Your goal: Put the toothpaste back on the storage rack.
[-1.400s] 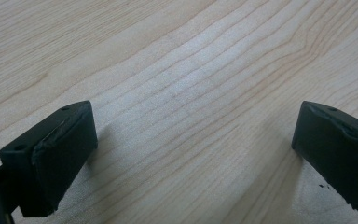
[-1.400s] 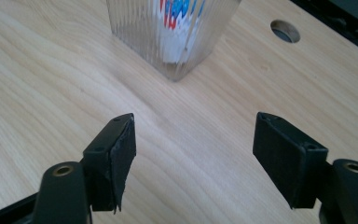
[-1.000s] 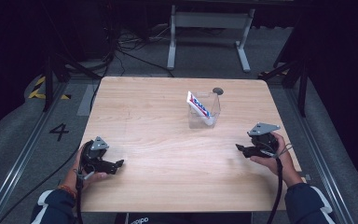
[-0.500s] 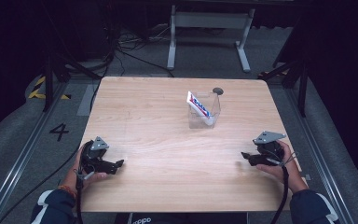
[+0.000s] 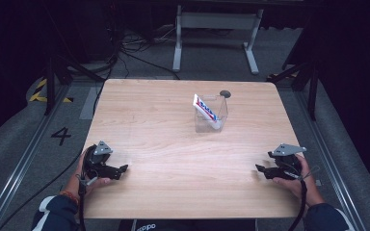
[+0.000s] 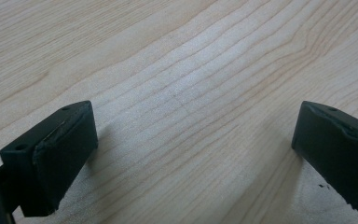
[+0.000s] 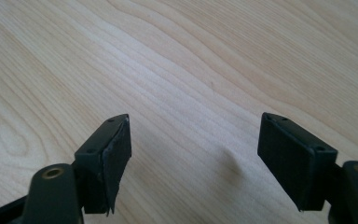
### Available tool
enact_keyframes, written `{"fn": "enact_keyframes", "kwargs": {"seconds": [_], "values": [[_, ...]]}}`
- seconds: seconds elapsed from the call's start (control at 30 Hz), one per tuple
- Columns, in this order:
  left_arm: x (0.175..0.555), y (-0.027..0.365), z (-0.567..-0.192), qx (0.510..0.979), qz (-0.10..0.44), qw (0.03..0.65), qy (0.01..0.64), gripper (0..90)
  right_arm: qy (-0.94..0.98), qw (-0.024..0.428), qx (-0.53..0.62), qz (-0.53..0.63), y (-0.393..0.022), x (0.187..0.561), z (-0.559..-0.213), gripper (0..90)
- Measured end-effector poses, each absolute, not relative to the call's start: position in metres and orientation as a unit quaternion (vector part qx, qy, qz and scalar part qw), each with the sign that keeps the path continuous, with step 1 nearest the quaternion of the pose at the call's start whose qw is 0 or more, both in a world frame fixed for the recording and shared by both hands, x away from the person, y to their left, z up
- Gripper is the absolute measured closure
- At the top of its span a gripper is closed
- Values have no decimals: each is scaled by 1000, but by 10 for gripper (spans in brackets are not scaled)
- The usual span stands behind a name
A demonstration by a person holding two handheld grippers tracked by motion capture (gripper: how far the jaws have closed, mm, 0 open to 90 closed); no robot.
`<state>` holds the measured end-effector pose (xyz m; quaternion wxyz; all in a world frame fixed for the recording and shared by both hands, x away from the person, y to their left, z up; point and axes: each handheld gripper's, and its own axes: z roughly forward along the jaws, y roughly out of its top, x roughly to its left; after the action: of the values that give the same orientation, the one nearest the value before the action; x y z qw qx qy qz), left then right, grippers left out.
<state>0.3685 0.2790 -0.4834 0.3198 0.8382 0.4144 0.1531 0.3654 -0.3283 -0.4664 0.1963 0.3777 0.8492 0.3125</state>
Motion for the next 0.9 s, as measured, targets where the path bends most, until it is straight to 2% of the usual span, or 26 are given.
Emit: {"fn": "enact_keyframes", "kwargs": {"seconds": [0.27,0.4,0.9], "values": [[369,279,-483,839,153,318,413,5,827,178,408,344,-348,354,-481,257],[370,280,-483,842,157,317,407,4,813,183,414,368,-359,348,-486,256],[368,279,-483,838,156,318,416,5,808,187,423,365,-360,347,-486,247]]}}
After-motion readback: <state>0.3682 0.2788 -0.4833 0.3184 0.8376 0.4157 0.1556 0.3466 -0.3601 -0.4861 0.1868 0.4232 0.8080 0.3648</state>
